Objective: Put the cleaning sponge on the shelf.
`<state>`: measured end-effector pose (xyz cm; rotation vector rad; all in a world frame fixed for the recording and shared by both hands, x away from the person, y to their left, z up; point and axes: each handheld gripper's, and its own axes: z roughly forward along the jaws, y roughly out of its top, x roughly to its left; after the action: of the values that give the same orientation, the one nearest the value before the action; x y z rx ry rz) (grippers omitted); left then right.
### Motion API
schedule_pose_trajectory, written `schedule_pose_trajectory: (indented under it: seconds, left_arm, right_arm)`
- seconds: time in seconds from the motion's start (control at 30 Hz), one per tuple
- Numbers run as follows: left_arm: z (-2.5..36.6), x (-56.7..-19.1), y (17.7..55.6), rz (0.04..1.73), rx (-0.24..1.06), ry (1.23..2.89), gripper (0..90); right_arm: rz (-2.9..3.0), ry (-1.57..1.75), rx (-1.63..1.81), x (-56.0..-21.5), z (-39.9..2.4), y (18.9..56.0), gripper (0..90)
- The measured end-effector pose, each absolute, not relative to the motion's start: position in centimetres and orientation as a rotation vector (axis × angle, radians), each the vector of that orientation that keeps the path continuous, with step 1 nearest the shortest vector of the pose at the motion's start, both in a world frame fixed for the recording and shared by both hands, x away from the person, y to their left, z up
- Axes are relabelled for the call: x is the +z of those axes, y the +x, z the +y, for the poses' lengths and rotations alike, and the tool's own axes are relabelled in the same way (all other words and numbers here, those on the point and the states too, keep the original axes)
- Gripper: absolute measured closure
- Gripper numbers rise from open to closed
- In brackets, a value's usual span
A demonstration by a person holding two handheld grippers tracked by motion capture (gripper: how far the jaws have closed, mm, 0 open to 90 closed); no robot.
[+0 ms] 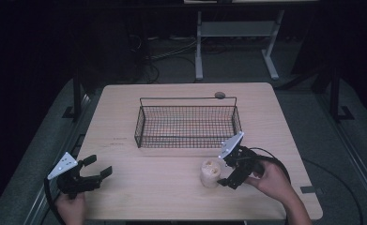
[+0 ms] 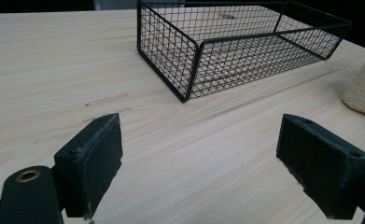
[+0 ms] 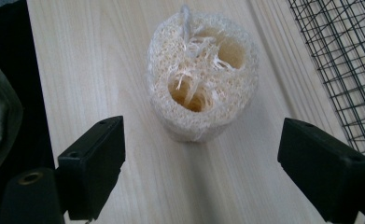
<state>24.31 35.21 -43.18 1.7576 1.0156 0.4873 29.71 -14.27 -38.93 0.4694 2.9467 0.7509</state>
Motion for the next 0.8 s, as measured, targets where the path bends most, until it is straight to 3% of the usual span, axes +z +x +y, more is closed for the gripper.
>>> schedule_pose_trajectory:
  seconds: [0.8]
  left_arm:
    - [35.3,-43.2,24.3,1.021,0.485,1.746,13.8]
  right_arm:
    - [2.995,0.424,0.720,-39.2,-11.9,31.1,15.1]
